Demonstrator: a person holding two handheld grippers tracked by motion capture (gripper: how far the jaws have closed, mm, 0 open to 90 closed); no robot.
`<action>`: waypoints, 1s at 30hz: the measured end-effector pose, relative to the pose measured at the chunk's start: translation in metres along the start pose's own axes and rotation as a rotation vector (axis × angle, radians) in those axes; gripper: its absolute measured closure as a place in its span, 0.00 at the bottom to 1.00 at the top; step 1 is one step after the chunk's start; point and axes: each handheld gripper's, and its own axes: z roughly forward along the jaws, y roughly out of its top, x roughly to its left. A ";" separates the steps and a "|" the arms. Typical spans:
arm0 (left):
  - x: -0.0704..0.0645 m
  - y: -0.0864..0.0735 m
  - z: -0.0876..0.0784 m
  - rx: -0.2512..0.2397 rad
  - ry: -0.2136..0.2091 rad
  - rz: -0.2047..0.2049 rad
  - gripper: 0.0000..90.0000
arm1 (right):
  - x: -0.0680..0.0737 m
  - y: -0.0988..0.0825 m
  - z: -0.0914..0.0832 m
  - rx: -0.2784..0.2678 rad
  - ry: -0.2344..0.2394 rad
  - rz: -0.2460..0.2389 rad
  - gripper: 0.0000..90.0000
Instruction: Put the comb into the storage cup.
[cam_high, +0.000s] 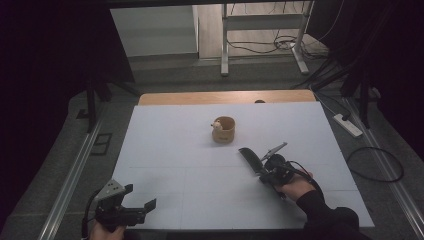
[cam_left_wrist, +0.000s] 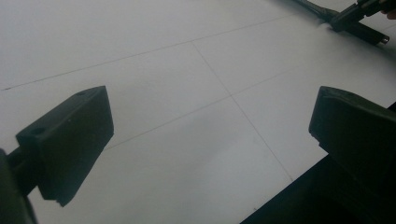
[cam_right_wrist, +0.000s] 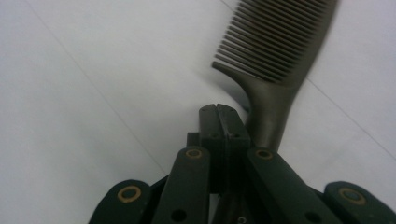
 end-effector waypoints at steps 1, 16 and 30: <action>0.000 0.000 0.000 0.000 0.000 0.000 0.01 | 0.000 0.000 0.000 0.000 0.000 0.000 1.00; 0.000 0.000 0.000 0.000 0.000 0.000 0.01 | -0.010 -0.009 -0.012 -0.034 -0.016 0.010 0.99; -0.001 0.000 0.000 0.006 0.000 0.014 0.01 | 0.001 -0.013 -0.039 -0.129 -0.051 -0.003 0.59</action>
